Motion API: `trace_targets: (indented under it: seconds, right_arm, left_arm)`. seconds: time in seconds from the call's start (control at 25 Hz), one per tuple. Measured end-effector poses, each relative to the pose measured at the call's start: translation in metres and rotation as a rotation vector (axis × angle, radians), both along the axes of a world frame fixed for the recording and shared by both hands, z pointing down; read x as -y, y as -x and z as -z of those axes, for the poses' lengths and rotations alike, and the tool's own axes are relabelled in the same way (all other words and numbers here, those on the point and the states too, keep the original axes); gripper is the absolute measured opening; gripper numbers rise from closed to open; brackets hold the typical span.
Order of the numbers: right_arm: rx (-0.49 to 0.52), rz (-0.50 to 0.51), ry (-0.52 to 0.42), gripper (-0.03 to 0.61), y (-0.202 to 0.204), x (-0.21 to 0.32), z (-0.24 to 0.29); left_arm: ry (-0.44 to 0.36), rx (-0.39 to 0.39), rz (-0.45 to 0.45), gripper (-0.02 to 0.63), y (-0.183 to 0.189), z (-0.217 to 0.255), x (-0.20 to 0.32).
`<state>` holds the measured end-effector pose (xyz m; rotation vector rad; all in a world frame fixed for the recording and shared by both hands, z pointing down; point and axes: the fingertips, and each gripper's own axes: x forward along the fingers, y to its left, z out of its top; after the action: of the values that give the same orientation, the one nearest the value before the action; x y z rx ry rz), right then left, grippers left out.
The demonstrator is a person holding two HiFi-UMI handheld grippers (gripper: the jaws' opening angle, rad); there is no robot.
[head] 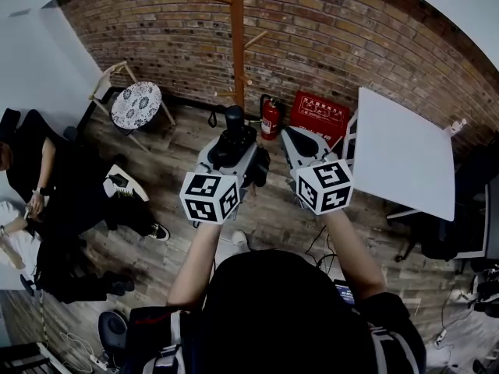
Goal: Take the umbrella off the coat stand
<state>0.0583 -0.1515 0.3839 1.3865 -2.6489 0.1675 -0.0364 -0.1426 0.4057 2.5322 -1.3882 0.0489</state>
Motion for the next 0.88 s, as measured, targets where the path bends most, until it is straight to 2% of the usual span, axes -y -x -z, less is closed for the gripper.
trace_targets:
  seconds: [0.88]
  right_arm:
    - [0.024, 0.039, 0.000, 0.028, -0.042, -0.051, -0.006]
  left_arm:
    - [0.010, -0.009, 0.086, 0.262, -0.026, -0.016, -0.066]
